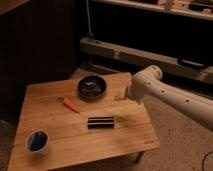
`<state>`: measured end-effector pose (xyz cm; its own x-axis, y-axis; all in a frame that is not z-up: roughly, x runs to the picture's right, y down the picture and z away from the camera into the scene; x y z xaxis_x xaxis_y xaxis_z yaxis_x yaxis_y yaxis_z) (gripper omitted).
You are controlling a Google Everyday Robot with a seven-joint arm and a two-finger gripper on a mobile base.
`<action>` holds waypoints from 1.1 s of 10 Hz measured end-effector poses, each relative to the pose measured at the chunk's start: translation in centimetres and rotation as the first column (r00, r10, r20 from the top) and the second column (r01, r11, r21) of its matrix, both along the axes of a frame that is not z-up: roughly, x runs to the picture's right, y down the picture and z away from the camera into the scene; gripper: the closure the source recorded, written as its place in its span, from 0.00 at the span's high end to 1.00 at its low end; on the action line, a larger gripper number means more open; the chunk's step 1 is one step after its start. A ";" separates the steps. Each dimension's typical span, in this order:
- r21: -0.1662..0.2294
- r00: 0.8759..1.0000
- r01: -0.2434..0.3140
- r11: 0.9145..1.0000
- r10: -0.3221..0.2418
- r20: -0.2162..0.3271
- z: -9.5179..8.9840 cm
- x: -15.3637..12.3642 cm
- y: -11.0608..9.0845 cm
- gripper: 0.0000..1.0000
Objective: Pick up the ceramic bowl
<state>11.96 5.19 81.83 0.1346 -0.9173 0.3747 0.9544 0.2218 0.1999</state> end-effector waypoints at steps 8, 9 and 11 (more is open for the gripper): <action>0.008 0.999 -0.045 0.999 0.044 0.030 4.1 -0.2 -7.1 0.80; 0.010 0.997 -0.054 0.998 0.054 0.047 5.0 -0.8 -8.0 0.80; 0.042 0.992 -0.080 0.996 0.076 0.098 7.1 -2.5 -8.6 0.80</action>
